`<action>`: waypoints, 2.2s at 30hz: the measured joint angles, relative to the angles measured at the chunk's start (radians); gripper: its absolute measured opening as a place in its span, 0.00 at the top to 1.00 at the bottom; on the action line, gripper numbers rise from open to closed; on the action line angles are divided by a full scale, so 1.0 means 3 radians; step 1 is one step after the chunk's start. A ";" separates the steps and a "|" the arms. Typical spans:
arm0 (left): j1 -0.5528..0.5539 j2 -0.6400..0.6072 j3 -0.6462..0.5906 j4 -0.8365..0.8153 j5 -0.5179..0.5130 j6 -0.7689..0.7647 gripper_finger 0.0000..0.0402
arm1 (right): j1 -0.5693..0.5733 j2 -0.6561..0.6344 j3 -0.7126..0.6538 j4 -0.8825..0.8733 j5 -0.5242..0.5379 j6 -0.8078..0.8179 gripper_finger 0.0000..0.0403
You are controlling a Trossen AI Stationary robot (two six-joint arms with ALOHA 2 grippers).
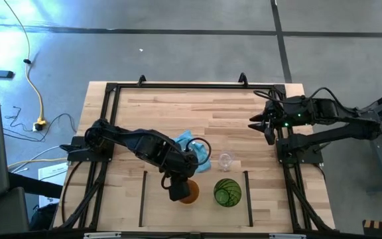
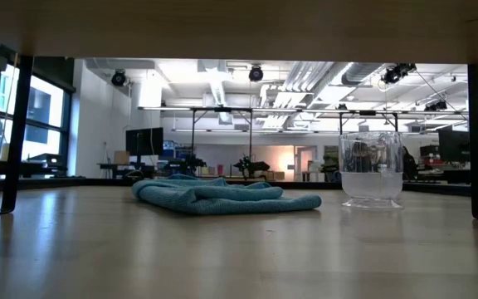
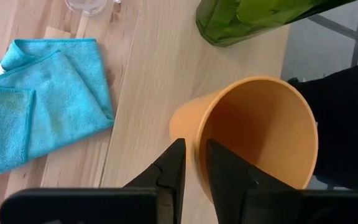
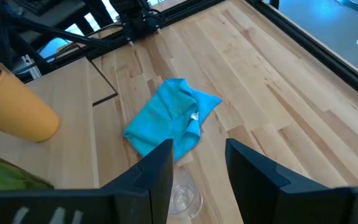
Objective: Stack small to large cups/mugs on shelf
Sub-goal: Put the yellow cup on the shelf
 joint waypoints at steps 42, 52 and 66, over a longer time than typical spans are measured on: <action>-0.0001 0.0078 -0.0005 0.0237 0.0125 0.0058 0.87 | 0.0000 0.0000 0.0000 0.0000 0.0001 0.0013 0.66; -0.0001 0.0078 -0.0004 0.0348 0.0128 0.0064 0.87 | 0.0000 -0.0001 0.0000 0.0000 0.0001 0.0003 0.66; -0.0001 0.0078 -0.0004 0.0345 0.0155 0.0075 0.87 | 0.0000 0.0000 -0.0001 0.0000 0.0001 0.0003 0.66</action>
